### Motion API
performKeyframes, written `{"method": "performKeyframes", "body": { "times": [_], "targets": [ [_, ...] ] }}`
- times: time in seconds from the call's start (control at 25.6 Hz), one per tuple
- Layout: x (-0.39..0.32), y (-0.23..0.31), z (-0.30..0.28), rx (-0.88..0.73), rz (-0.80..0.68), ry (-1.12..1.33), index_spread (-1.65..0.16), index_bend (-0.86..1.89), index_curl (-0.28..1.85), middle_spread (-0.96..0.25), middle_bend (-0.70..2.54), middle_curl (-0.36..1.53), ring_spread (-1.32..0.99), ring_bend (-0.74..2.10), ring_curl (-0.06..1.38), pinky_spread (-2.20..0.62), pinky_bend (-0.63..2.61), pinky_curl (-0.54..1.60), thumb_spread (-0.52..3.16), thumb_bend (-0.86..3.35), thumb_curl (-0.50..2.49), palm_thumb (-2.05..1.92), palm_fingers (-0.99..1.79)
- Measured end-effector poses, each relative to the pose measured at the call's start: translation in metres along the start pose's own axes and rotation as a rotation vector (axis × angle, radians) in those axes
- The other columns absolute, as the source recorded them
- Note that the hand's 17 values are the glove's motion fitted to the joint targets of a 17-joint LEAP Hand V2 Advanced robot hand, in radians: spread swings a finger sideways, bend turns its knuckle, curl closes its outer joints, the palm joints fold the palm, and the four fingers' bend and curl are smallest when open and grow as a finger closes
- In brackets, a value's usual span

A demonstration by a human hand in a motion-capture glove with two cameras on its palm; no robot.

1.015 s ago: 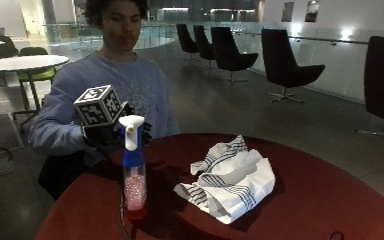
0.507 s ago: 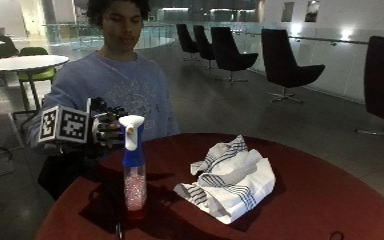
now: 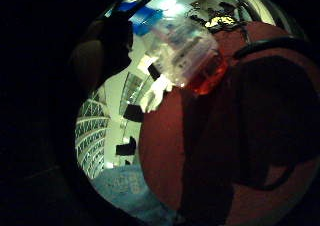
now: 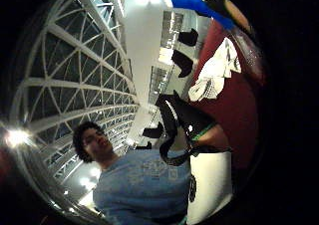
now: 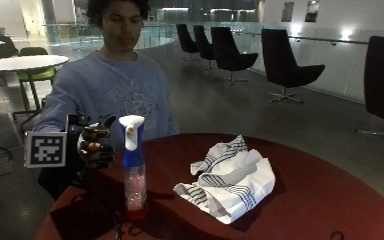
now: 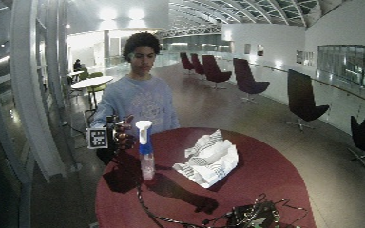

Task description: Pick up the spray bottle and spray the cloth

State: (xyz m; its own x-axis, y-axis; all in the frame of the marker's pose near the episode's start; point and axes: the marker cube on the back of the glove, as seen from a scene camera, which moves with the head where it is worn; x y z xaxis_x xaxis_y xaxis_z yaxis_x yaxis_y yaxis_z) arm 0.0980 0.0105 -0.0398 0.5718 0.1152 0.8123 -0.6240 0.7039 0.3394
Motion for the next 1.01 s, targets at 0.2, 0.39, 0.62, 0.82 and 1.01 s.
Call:
{"method": "performKeyframes", "body": {
  "times": [0.2,0.39,0.62,0.82,1.01],
  "targets": [
    [0.023,-0.034,0.0,0.101,0.055,0.055,-0.36,0.09,0.19,-0.01,0.21,0.35,0.03,0.4,0.31,0.19,0.45,0.35,1.07,0.03,0.3,0.64,0.57],
    [0.046,-0.07,0.008,0.137,0.12,0.127,-0.36,0.09,0.19,0.0,0.21,0.36,0.03,0.41,0.32,0.19,0.47,0.35,1.06,0.01,0.31,0.66,0.56],
    [0.062,-0.095,0.02,0.106,0.122,0.131,-0.37,0.08,0.18,0.0,0.22,0.37,0.03,0.42,0.33,0.19,0.48,0.36,1.03,-0.03,0.32,0.66,0.54],
    [0.063,-0.101,0.035,0.115,0.091,0.135,-0.38,0.08,0.17,-0.02,0.24,0.37,0.03,0.46,0.33,0.22,0.47,0.35,1.0,-0.07,0.3,0.55,0.56],
    [0.061,-0.102,0.048,0.167,0.065,0.187,-0.37,0.08,0.16,-0.02,0.26,0.38,0.03,0.49,0.34,0.24,0.46,0.35,0.98,-0.04,0.29,0.51,0.58]
  ]
}}
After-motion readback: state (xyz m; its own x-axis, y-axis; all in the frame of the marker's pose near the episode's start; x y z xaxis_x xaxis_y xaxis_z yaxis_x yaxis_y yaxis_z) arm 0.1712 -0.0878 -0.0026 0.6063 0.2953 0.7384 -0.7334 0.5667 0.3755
